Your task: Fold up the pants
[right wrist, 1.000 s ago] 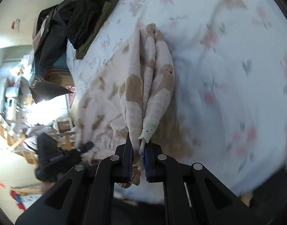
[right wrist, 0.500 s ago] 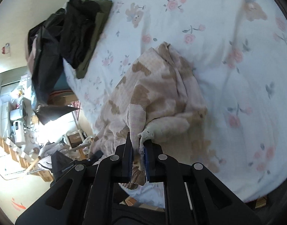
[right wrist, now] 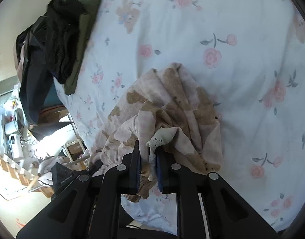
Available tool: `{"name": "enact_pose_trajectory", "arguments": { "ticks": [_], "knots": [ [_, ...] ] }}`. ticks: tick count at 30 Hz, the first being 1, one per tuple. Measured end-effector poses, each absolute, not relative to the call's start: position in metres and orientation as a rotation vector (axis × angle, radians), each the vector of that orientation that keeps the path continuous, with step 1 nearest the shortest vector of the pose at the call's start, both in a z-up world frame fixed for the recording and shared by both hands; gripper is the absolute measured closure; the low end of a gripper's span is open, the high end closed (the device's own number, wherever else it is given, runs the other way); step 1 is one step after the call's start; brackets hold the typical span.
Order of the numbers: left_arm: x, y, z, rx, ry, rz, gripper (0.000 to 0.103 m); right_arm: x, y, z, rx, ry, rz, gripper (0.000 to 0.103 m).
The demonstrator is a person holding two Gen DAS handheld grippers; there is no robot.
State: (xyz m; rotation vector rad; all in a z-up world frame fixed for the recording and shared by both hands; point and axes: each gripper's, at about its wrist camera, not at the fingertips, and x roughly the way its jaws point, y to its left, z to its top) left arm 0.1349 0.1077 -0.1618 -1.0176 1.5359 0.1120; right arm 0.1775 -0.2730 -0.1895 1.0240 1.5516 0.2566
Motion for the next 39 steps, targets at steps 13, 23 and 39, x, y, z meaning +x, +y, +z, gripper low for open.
{"name": "enact_pose_trajectory", "arguments": {
  "ticks": [13, 23, 39],
  "knots": [
    [0.117, 0.138, -0.091, -0.699, 1.348, 0.182, 0.034, 0.178, -0.300, -0.150, 0.893, 1.463, 0.346, 0.038],
    [0.063, 0.041, -0.128, -0.122, 1.553, -0.033, 0.033, 0.103, -0.232, -0.132, 0.154, 1.472, 0.444, 0.055],
    [0.151, 0.045, -0.122, -0.143, 1.432, -0.005, 0.033, 0.161, -0.198, -0.138, 0.285, 1.388, 0.509, 0.069]
  ]
}}
